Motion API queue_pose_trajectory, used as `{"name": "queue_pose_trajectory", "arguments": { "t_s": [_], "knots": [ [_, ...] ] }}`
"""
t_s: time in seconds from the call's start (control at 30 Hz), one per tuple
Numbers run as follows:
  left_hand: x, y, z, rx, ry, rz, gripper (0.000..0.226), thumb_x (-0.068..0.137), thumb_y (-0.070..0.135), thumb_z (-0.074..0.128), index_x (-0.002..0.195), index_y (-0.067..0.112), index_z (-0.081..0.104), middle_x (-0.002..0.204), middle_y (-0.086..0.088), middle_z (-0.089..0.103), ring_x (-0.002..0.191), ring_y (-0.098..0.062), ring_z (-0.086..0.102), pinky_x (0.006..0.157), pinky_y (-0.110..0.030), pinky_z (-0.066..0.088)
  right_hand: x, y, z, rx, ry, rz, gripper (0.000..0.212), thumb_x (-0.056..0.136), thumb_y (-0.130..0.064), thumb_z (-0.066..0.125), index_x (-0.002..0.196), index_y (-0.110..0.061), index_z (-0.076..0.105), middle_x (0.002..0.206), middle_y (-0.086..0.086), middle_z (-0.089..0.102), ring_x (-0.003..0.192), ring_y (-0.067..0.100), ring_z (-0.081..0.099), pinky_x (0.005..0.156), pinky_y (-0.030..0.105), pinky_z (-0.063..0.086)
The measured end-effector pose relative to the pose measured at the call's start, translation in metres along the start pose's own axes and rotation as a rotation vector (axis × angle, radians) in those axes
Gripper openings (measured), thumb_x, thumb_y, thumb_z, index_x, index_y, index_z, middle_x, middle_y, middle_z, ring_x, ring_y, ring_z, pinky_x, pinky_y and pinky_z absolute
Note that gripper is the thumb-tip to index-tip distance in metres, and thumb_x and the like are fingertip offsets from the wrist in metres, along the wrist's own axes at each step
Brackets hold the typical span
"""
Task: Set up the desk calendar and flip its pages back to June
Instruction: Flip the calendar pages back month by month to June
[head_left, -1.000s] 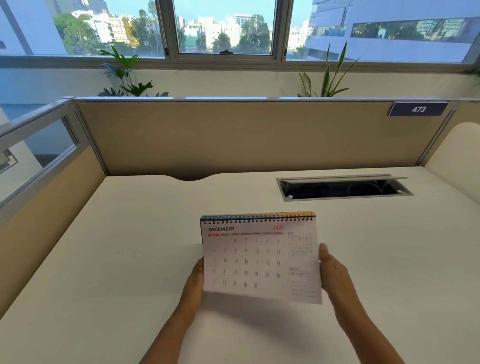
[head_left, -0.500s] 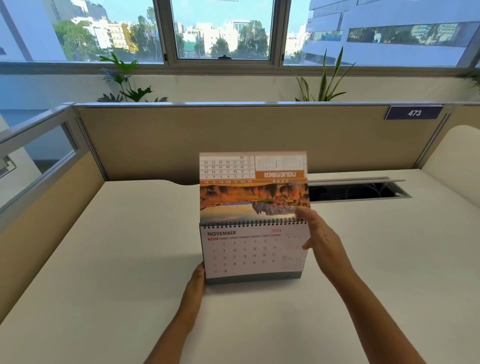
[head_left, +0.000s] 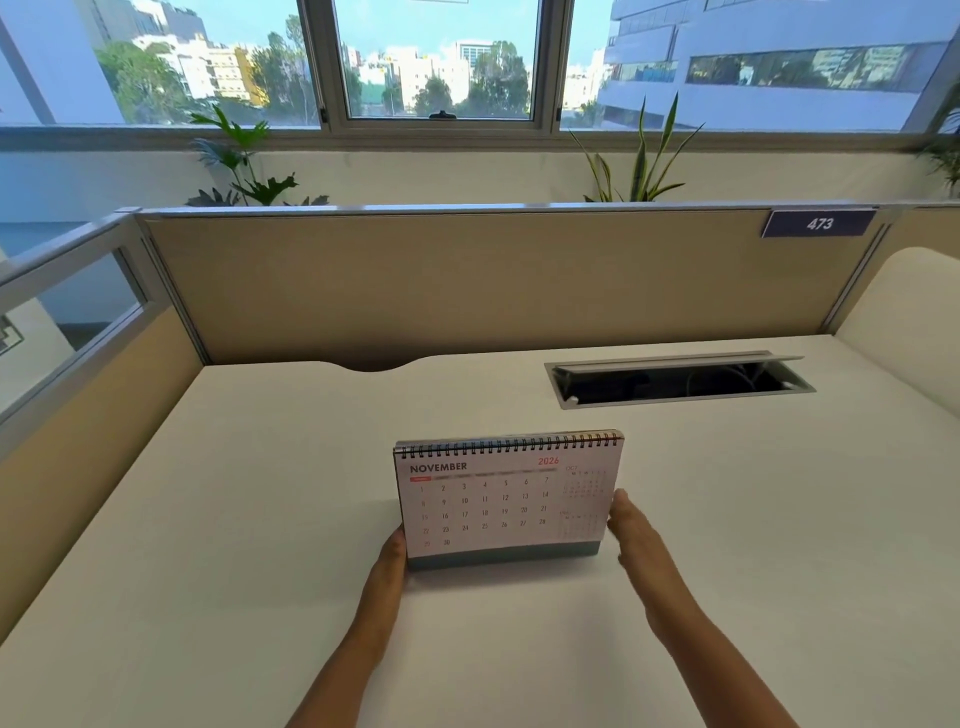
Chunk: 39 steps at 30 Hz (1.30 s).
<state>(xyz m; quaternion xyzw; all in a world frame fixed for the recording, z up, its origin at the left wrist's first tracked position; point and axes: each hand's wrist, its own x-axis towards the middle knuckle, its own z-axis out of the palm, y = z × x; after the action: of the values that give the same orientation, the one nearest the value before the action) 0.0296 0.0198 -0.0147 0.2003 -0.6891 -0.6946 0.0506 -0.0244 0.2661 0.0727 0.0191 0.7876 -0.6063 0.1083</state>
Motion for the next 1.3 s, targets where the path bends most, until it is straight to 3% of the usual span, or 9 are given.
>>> {"name": "queue_pose_trajectory", "arguments": {
  "t_s": [0.33, 0.47, 0.53, 0.63, 0.7, 0.83, 1.0, 1.1, 1.3],
  "knots": [
    [0.001, -0.001, 0.000, -0.005, 0.001, -0.006, 0.035, 0.094, 0.041, 0.018, 0.115, 0.038, 0.045, 0.117, 0.003, 0.056, 0.108, -0.015, 0.050, 0.093, -0.027, 0.033, -0.019, 0.013, 0.003, -0.114, -0.004, -0.023, 0.065, 0.085, -0.060, 0.024, 0.143, -0.029, 0.027, 0.142, -0.008, 0.042, 0.133, 0.017, 0.037, 0.111, 0.036, 0.026],
    [0.001, -0.002, -0.001, 0.005, -0.005, -0.010, 0.043, 0.093, 0.044, 0.018, 0.124, 0.032, 0.045, 0.117, 0.003, 0.056, 0.108, -0.014, 0.050, 0.094, -0.026, 0.033, -0.028, 0.014, -0.003, -0.150, 0.093, -0.101, 0.057, 0.076, -0.067, 0.026, 0.111, -0.032, 0.055, 0.107, -0.016, 0.064, 0.100, 0.010, 0.058, 0.077, 0.018, 0.044],
    [0.000, -0.002, -0.001, 0.004, 0.002, -0.013, 0.043, 0.093, 0.044, 0.019, 0.124, 0.032, 0.046, 0.113, 0.003, 0.059, 0.103, -0.011, 0.053, 0.088, -0.022, 0.038, -0.028, 0.010, -0.009, -0.043, 0.115, -0.042, 0.058, 0.080, -0.064, 0.025, 0.089, -0.021, 0.062, 0.085, -0.003, 0.074, 0.083, 0.014, 0.067, 0.066, 0.020, 0.044],
    [0.000, -0.004, -0.001, -0.011, 0.014, -0.016, 0.044, 0.092, 0.045, 0.020, 0.123, 0.031, 0.047, 0.108, 0.002, 0.062, 0.098, -0.008, 0.056, 0.079, -0.022, 0.042, -0.022, -0.001, -0.021, 0.421, -0.092, 0.164, 0.059, 0.091, -0.052, 0.027, 0.072, -0.010, 0.064, 0.071, 0.013, 0.074, 0.070, 0.025, 0.071, 0.073, 0.035, 0.049],
    [0.001, -0.005, -0.002, -0.008, 0.021, -0.025, 0.044, 0.091, 0.046, 0.019, 0.122, 0.032, 0.047, 0.104, 0.006, 0.062, 0.096, -0.004, 0.055, 0.076, -0.022, 0.042, -0.018, -0.016, -0.027, 0.708, -0.229, 0.189, 0.054, 0.091, -0.043, 0.030, 0.065, -0.011, 0.065, 0.077, 0.018, 0.074, 0.071, 0.031, 0.071, 0.078, 0.044, 0.051],
    [0.000, -0.002, -0.001, -0.024, 0.010, -0.012, 0.039, 0.092, 0.044, 0.019, 0.118, 0.037, 0.047, 0.114, 0.006, 0.059, 0.107, -0.013, 0.053, 0.083, -0.021, 0.040, -0.010, -0.042, -0.023, 0.690, -0.321, 0.060, 0.047, 0.092, -0.036, 0.029, 0.075, -0.016, 0.069, 0.097, 0.013, 0.074, 0.077, 0.027, 0.071, 0.081, 0.043, 0.055],
    [-0.002, -0.002, -0.001, -0.017, -0.001, 0.012, 0.034, 0.093, 0.042, 0.022, 0.120, 0.037, 0.042, 0.124, 0.003, 0.052, 0.117, -0.016, 0.046, 0.101, -0.028, 0.031, -0.006, -0.047, 0.001, 0.826, -0.060, 0.026, 0.031, 0.091, -0.038, 0.041, 0.074, -0.016, 0.055, 0.058, 0.004, 0.063, 0.063, 0.020, 0.066, 0.082, 0.040, 0.049],
    [-0.002, -0.002, -0.002, -0.002, 0.000, 0.000, 0.035, 0.093, 0.042, 0.021, 0.121, 0.036, 0.040, 0.124, 0.001, 0.052, 0.115, -0.017, 0.045, 0.098, -0.026, 0.029, -0.004, -0.037, 0.006, 0.730, 0.154, 0.124, 0.025, 0.090, -0.039, 0.047, 0.084, -0.014, 0.051, 0.070, 0.004, 0.054, 0.067, 0.019, 0.057, 0.071, 0.035, 0.050],
    [0.002, -0.006, -0.002, 0.034, -0.005, -0.008, 0.047, 0.091, 0.046, 0.018, 0.131, 0.030, 0.038, 0.128, -0.003, 0.053, 0.120, -0.021, 0.045, 0.100, -0.028, 0.029, 0.001, -0.011, 0.001, 0.341, 0.198, 0.099, 0.030, 0.083, -0.029, 0.062, 0.100, -0.005, 0.055, 0.092, 0.013, 0.065, 0.093, 0.030, 0.063, 0.076, 0.040, 0.054]
  ]
}}
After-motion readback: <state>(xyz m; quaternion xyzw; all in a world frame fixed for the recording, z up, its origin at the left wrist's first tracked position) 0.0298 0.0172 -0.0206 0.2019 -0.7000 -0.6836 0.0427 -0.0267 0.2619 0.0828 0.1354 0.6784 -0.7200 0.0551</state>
